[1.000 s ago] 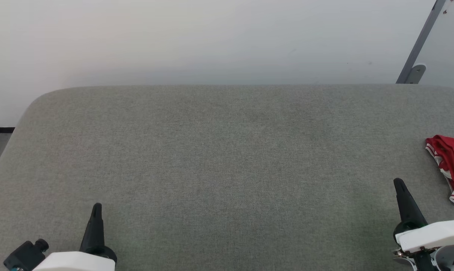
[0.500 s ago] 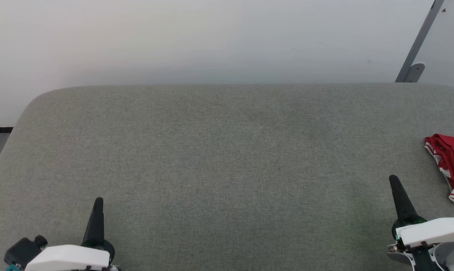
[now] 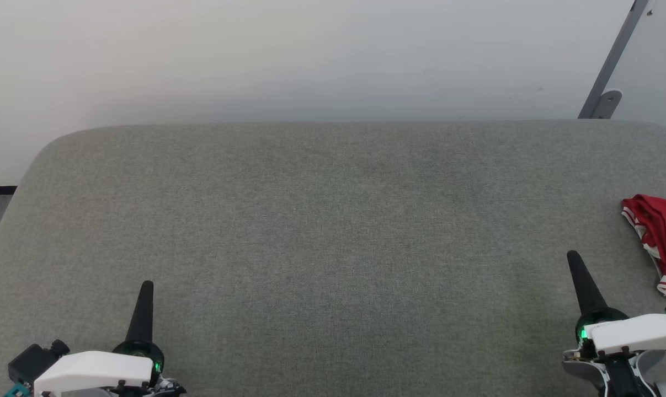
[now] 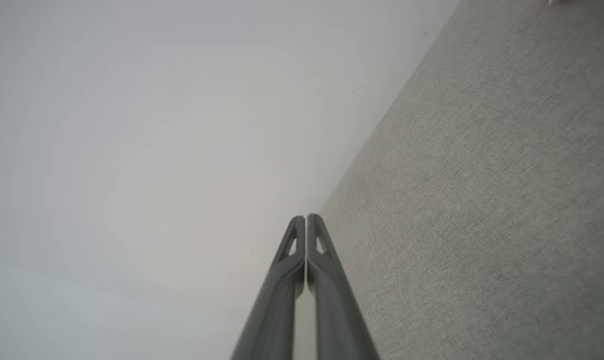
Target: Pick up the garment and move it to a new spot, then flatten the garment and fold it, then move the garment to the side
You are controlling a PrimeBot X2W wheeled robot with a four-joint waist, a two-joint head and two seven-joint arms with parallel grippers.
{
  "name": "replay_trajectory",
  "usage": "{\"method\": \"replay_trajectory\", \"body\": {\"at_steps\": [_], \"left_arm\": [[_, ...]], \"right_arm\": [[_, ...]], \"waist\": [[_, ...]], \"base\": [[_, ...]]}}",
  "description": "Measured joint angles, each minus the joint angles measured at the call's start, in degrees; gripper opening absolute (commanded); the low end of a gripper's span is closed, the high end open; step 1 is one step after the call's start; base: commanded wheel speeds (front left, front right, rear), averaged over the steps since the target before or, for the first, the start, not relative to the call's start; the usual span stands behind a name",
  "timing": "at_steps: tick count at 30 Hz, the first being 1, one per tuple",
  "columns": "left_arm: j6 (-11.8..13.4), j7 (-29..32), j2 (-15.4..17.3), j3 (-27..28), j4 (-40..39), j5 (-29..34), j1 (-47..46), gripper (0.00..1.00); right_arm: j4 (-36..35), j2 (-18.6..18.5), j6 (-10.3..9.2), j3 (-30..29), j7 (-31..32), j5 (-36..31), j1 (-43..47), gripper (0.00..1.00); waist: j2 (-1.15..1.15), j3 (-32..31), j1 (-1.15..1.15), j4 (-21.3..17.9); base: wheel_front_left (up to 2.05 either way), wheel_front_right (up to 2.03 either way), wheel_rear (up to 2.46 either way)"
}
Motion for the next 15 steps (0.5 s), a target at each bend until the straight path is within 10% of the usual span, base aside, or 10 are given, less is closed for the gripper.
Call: {"method": "replay_trajectory", "body": {"at_steps": [15], "left_arm": [[0.0,2.2,-0.2,0.3,0.5,-7.9,-1.6,0.0]], "right_arm": [[0.0,1.7,0.0,-0.9,1.8,6.4,-0.5,0.0]], "waist": [[0.0,0.2,0.0,-0.3]], "base": [[0.0,0.0,0.0]]}}
